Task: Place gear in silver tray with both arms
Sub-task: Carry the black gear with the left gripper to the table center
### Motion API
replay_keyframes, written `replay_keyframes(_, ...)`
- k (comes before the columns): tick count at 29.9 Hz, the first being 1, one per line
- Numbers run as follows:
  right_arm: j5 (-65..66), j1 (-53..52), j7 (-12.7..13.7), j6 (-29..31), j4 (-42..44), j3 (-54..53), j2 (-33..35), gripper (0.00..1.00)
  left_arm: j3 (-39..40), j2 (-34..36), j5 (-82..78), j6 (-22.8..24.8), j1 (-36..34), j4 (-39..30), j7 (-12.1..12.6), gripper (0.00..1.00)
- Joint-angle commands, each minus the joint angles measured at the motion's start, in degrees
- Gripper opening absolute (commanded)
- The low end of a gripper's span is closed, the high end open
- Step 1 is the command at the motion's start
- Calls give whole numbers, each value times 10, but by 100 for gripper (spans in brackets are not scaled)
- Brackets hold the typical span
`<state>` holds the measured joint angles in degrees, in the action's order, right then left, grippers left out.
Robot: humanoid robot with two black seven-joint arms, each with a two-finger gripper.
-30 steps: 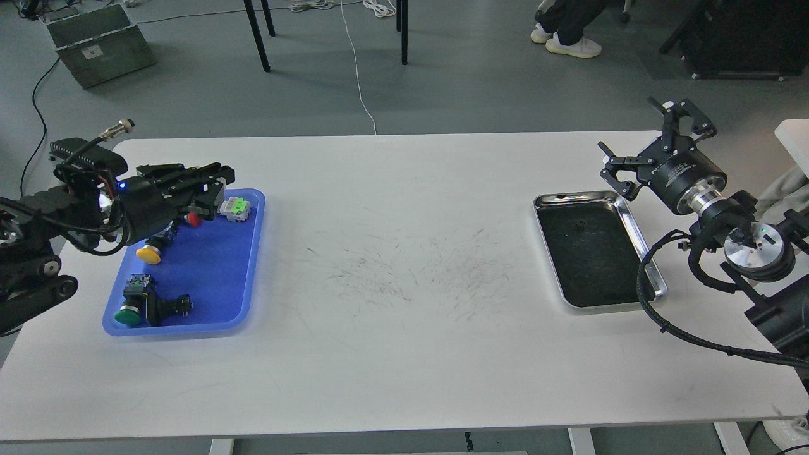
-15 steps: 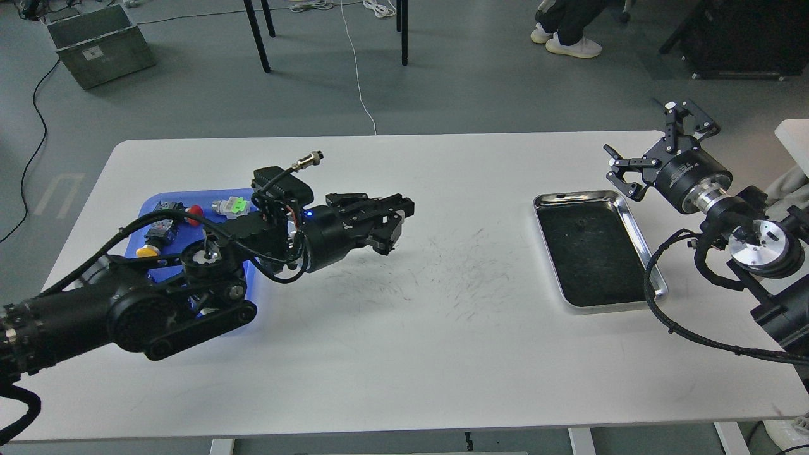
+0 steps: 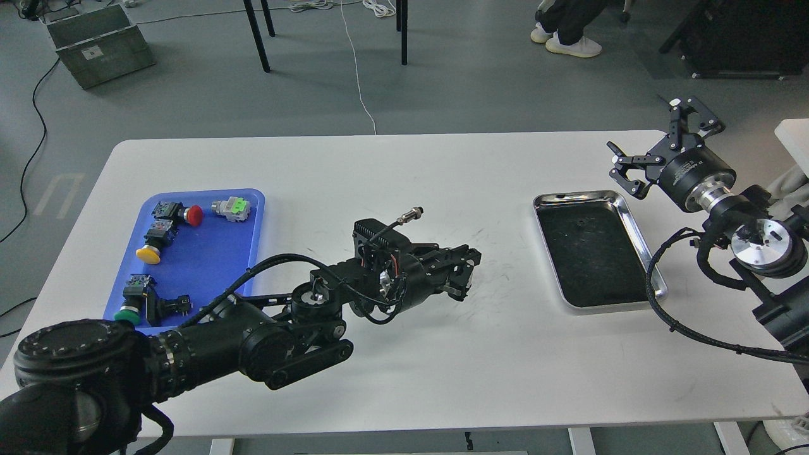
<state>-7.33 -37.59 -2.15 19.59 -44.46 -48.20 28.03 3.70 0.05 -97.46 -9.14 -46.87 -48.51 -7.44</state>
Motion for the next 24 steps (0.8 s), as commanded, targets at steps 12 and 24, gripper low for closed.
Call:
replay_keyframes(12, -1, -2, 0, -2, -5, -10, 1, 94, 2, 0, 0, -26, 37, 8, 5, 9)
replay_keyframes(24, -1, 3, 0, -2, -5, -13, 0, 94, 1, 0, 1, -26, 54, 4, 6, 15)
